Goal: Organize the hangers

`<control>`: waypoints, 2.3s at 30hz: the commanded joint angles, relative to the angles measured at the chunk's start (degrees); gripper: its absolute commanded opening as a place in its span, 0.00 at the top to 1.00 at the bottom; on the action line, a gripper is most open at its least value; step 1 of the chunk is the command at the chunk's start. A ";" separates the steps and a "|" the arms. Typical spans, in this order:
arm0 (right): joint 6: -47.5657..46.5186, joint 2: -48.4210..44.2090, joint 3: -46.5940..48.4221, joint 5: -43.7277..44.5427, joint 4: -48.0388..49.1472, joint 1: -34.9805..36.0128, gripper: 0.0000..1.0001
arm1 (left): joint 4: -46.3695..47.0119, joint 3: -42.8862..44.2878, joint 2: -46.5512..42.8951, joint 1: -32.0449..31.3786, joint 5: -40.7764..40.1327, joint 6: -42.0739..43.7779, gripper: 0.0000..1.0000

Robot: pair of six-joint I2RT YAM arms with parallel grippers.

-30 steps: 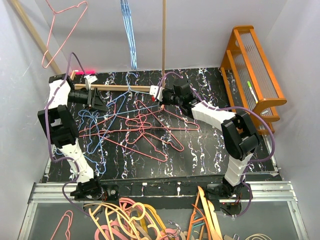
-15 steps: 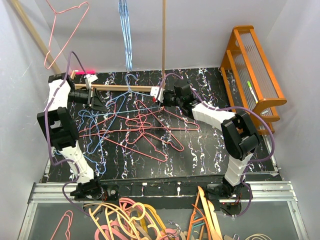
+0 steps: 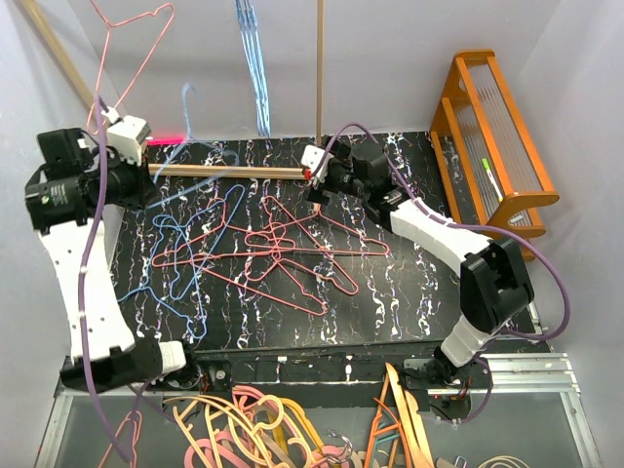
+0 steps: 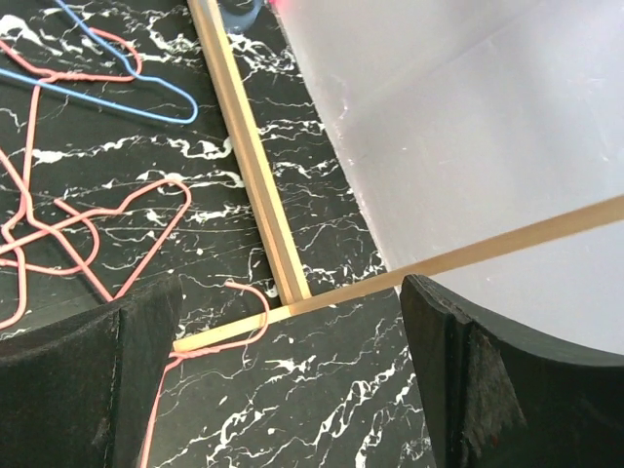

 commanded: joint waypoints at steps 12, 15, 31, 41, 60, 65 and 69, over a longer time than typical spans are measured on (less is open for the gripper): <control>13.93 -6.44 -1.43 5.81 1.32 -0.33 0.02 | 30.80 6.82 -7.34 2.45 -4.48 -15.07 1.00; 14.66 -6.96 -2.00 5.00 1.28 -0.26 0.02 | 33.70 8.92 -4.68 2.45 -5.27 -15.06 1.00; 16.22 -6.00 -3.03 4.78 4.89 -0.31 0.01 | 36.79 20.54 11.07 -3.77 -6.12 -9.03 1.00; 15.17 -8.03 -5.34 5.39 4.75 -0.32 0.02 | 36.21 21.10 15.53 -12.62 -13.88 -3.92 1.00; 16.75 -8.53 -2.91 -9.34 -20.96 -9.59 0.01 | 24.25 17.13 14.42 -19.42 -24.10 -1.27 0.03; 5.06 -8.68 -7.87 -12.53 -25.57 -12.24 0.06 | 22.24 4.73 6.69 -16.61 -27.54 -4.98 0.03; -0.63 -6.08 -9.26 -16.13 -24.93 -12.39 0.09 | 19.52 -2.87 0.60 -10.42 -26.19 -7.39 0.03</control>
